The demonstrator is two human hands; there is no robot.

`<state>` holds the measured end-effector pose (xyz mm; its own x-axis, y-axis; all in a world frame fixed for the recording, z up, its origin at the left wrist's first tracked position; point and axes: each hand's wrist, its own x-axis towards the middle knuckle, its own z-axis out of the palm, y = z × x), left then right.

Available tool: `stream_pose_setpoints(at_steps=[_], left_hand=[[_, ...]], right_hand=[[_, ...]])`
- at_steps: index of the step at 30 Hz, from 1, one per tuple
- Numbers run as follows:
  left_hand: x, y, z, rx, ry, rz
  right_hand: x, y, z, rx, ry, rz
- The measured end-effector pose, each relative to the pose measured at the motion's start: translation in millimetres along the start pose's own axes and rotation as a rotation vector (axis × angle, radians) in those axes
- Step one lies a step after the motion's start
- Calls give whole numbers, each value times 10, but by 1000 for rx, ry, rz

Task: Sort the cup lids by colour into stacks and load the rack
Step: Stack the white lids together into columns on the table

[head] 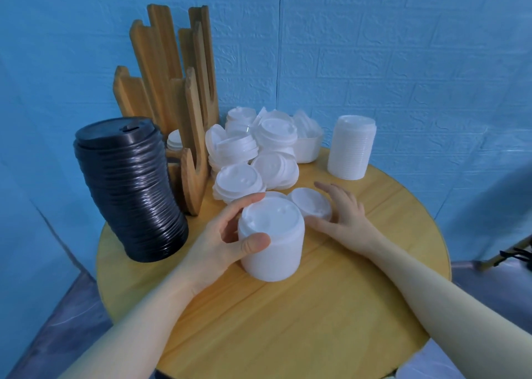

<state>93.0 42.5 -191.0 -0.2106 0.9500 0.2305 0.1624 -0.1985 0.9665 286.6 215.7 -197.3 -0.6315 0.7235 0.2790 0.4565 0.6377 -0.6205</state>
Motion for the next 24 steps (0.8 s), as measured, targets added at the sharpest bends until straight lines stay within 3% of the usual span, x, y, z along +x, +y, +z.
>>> stream_pose_setpoints(at_steps=[5,11,16,20,24], left_hand=[[-1,-3,0,0,2,0],[-6,5,8,5,-6,-2],[-12,-2,-6,26,-17,-4],[-6,-23,0,22,-11,-1],[19,-59,-10,19,-20,25]], right_hand=[[-3,26,11,1,23,8],[-89,12,-54,270,141,14],[-215,-305,-75,450,260,-123],[-300,-617,-21,498,177,-192],[-336,-810,74,358,56,-188]])
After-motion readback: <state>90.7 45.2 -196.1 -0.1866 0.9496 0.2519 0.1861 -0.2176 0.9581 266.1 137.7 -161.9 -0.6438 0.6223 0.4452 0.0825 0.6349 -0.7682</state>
